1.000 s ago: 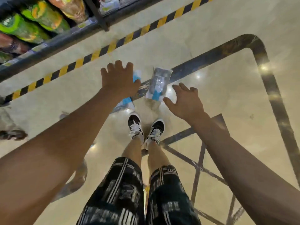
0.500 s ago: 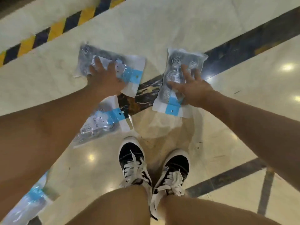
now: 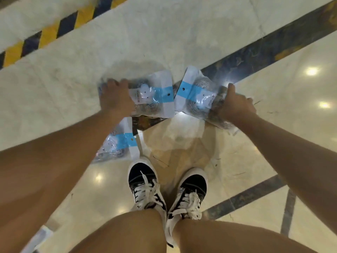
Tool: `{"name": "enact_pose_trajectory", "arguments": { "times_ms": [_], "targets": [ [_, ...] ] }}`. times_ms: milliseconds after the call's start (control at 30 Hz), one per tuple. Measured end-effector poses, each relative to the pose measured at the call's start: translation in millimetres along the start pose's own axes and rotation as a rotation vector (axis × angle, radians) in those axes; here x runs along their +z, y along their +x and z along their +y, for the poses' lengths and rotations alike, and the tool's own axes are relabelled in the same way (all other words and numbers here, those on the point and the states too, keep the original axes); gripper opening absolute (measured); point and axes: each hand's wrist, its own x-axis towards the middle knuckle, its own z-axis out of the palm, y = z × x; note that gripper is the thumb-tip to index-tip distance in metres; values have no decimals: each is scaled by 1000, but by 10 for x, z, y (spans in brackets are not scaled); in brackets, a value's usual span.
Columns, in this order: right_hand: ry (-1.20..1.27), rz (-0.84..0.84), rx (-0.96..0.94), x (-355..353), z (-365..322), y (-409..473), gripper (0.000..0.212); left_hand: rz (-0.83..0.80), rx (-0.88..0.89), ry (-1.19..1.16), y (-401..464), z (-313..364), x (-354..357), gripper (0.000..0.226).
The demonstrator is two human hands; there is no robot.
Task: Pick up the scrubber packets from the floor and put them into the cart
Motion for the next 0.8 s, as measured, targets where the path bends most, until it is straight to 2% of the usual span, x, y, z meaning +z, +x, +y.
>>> {"name": "enact_pose_trajectory", "arguments": {
  "times_ms": [33,100,167,267,333,400,500,600,667,733,800],
  "targets": [
    [-49,5,47,-28,85,64,93,26,39,38,121,-104,-70,66],
    [-148,-3,54,-31,214,211,98,-64,166,102,353,-240,-170,77],
    [-170,-21,-92,-42,240,329,84,-177,229,203,485,-215,-220,74],
    [-75,-130,-141,-56,158,257,68,-246,223,365,453,-117,-268,55],
    [18,-197,-82,-31,96,73,68,-222,188,398,317,-90,-285,57],
    [235,-288,-18,-21,71,-164,69,-183,138,368,89,-47,-373,63],
    [567,-367,77,-211,-21,-662,52,-195,23,36,-302,-50,-616,56],
    [777,-368,93,-530,-104,-1206,55,-220,-116,-550,-731,-52,-979,54],
    [860,-377,127,-826,-171,-1591,57,-189,-153,-837,-1106,7,-1321,49],
    [902,-382,139,-1200,-230,-1935,56,-189,-141,-967,-1519,66,-1710,35],
    [913,-354,103,-1641,-288,-2289,53,-212,-104,-1055,-1953,102,-2155,44]
  ]
}}
